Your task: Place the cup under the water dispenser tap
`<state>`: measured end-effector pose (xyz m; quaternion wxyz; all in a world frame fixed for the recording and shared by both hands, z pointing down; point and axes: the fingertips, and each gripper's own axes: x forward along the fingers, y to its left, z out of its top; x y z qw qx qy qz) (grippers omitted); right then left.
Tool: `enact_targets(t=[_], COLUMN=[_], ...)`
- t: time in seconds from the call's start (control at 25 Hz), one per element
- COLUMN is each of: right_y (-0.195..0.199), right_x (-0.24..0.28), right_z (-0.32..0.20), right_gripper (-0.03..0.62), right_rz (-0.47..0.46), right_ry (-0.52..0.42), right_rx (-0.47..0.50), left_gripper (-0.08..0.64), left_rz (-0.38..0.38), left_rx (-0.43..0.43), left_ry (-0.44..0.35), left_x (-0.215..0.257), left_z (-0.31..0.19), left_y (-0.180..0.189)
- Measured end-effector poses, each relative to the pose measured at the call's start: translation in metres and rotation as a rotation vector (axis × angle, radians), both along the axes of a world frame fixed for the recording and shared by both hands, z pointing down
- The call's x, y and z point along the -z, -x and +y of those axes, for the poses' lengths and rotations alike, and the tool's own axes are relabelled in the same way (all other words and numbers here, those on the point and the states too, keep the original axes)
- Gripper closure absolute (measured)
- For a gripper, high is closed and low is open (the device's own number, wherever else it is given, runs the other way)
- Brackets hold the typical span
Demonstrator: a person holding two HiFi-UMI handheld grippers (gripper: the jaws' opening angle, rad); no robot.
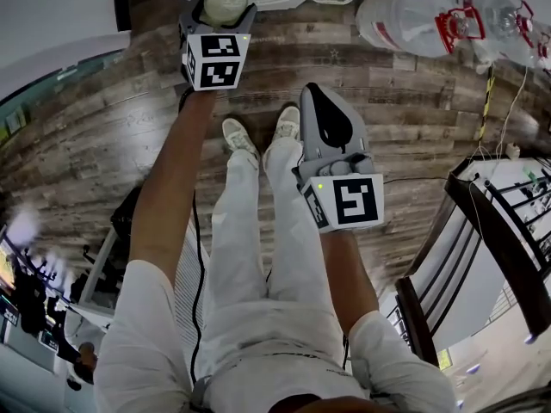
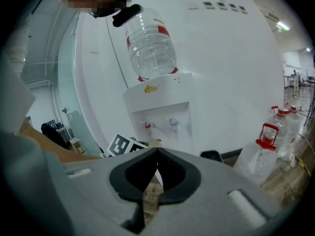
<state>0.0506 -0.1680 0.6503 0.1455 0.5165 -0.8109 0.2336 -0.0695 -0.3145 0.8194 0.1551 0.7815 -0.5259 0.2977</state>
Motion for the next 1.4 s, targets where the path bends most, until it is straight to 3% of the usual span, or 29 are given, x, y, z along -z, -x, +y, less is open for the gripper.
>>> enact_targets(t=[0.68, 1.16, 1.4], right_y=[-0.016, -0.018, -0.016], right_x=[-0.020, -0.022, -0.020], right_z=[-0.019, -0.023, -0.022], right_gripper=[0.594, 0.594, 0.594], right_rz=[0.027, 0.023, 0.022], right_ry=[0.026, 0.036, 0.037], right_rx=[-0.014, -0.017, -0.014], left_gripper=[0.179, 0.173, 0.135], left_rz=[-0.040, 0.002, 0.012], left_rx=[-0.003, 0.040, 0.052], left_ry=[0.069, 0.093, 0.108], left_x=[-0.040, -0.042, -0.040], left_z=[-0.022, -0.027, -0.025], left_y=[0.004, 0.006, 0.005])
